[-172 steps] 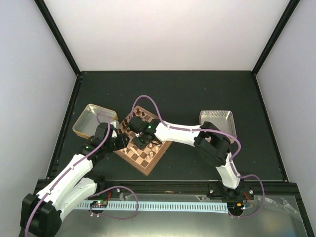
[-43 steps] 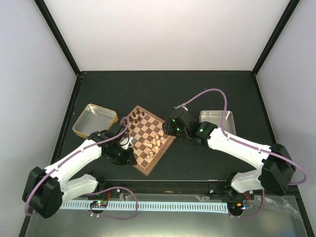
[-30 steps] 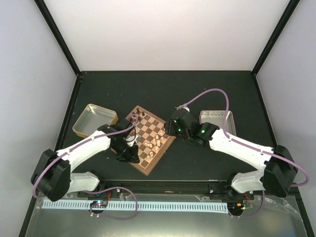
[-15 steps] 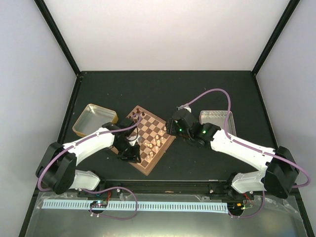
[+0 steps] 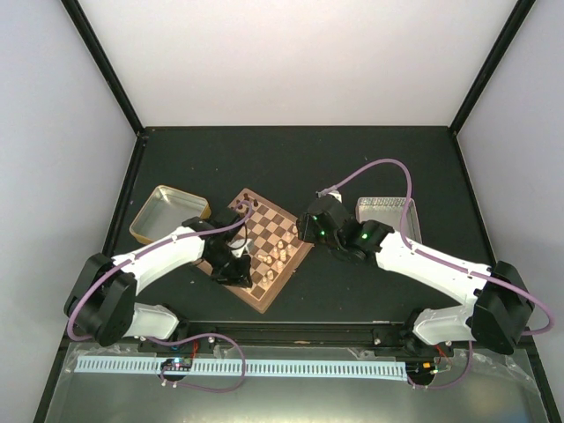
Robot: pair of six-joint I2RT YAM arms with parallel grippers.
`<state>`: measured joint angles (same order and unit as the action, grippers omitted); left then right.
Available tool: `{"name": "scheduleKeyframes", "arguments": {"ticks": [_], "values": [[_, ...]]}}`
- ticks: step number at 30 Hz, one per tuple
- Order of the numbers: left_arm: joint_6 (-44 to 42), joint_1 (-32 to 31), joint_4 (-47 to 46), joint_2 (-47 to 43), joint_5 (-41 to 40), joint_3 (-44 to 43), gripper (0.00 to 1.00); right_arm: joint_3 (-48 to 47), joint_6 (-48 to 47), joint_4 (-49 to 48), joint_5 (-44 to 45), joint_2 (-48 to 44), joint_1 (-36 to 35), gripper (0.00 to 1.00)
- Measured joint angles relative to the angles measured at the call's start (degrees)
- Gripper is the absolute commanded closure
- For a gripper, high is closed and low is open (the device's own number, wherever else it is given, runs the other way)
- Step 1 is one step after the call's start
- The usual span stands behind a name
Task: Set up the chess pieces on the board
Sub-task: Place the chess piece on the chessboard, then pick up the chess piece from the chessboard.
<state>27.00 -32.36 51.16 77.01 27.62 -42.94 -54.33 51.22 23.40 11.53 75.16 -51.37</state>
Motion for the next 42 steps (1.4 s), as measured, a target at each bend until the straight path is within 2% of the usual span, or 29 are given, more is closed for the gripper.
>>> {"name": "scheduleKeyframes", "arguments": {"ticks": [6, 16, 20, 28, 31, 38, 42], "values": [[0.1, 0.0, -0.8, 0.0, 0.0, 0.0, 0.88, 0.5, 0.0, 0.0, 0.0, 0.0, 0.0, 0.45], [0.4, 0.0, -1.7, -0.1, -1.5, 0.0, 0.79, 0.6, -1.3, -0.3, -0.4, 0.0, 0.0, 0.45], [0.7, 0.0, -1.7, -0.5, -2.1, 0.0, 0.73, 0.6, -3.6, -0.7, -2.3, 0.2, 0.0, 0.48], [1.2, 0.1, -1.8, -5.9, -2.6, -0.5, 0.72, -0.3, -10.6, -1.6, -8.3, 2.1, -0.2, 0.60], [2.3, 0.7, -3.3, -8.7, -3.7, -0.5, 0.70, -3.4, -13.1, -0.8, -10.0, 5.4, -1.4, 0.64], [7.8, 2.8, -11.9, -14.7, -7.3, 1.4, 0.60, -14.5, -17.2, 3.9, -10.7, 16.7, -6.5, 0.66], [10.5, 3.5, -17.6, -14.8, -7.5, 3.2, 0.56, -17.9, -17.4, 6.2, -10.6, 20.7, -8.1, 0.69]]}}
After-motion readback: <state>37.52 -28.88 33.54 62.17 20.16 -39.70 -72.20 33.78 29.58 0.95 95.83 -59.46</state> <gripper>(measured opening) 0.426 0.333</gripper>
